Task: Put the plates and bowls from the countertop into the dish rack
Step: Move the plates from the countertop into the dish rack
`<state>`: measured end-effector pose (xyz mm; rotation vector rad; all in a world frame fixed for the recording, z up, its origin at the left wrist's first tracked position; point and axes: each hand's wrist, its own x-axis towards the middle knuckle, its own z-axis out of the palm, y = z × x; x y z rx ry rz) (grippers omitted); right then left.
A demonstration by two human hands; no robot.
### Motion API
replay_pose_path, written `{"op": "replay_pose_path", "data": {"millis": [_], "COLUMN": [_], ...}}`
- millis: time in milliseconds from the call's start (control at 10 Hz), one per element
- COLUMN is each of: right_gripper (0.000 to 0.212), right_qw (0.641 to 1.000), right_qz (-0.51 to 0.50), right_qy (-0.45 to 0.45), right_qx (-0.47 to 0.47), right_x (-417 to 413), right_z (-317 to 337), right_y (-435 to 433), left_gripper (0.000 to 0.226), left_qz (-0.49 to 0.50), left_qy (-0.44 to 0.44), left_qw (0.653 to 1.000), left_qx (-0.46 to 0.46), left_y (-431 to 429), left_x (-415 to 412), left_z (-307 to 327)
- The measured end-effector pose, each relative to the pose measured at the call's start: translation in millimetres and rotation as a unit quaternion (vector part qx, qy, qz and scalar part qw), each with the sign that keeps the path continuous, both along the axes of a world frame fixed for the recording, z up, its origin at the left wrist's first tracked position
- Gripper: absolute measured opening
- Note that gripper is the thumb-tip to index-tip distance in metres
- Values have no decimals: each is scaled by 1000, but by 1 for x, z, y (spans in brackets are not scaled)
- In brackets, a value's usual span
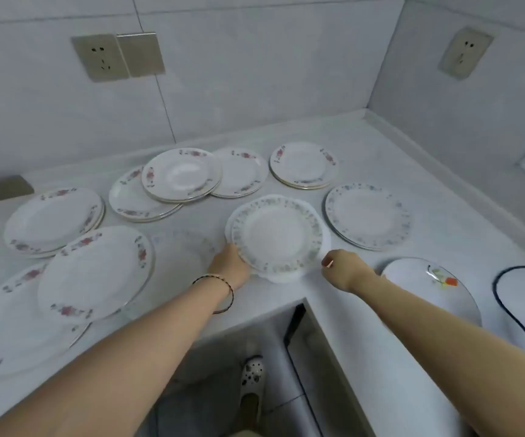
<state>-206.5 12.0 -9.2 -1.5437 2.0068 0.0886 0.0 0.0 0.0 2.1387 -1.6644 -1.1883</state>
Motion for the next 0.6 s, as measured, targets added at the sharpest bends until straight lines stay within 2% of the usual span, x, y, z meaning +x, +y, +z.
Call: {"op": "replay_pose_path", "data": {"millis": [100,200,300,400,500,600], "right_gripper": [41,48,54,58,50,41], "right_qw": [999,994,984,979,978,980], "right_qz": [-46,-112,-171,-193,-198,-198], "right_qy": [-8,-6,6,38,38,18], "right_qx": [-1,16,46,60,47,26], "right_x": [0,5,5,4,7,9], "right_z": [-16,-32,-50,-61,-67,-71], "right_y": [-50,-99,-136,-157,-169,-175], "left_gripper": [41,26,37,51,50,51], "left_qz": [40,25,2,19,-35,67], "left_qy": [5,-30,-68,-111,-168,-83], "left_qw": [998,993,988,979,963,979], "left_qx": [42,107,139,172,210,172], "left_y": [-57,-102,-128,-141,-149,-149], "left_x": [-1,-6,-10,-12,-15,-10], "left_z": [-23,-47,-73,-88,-88,-102]}}
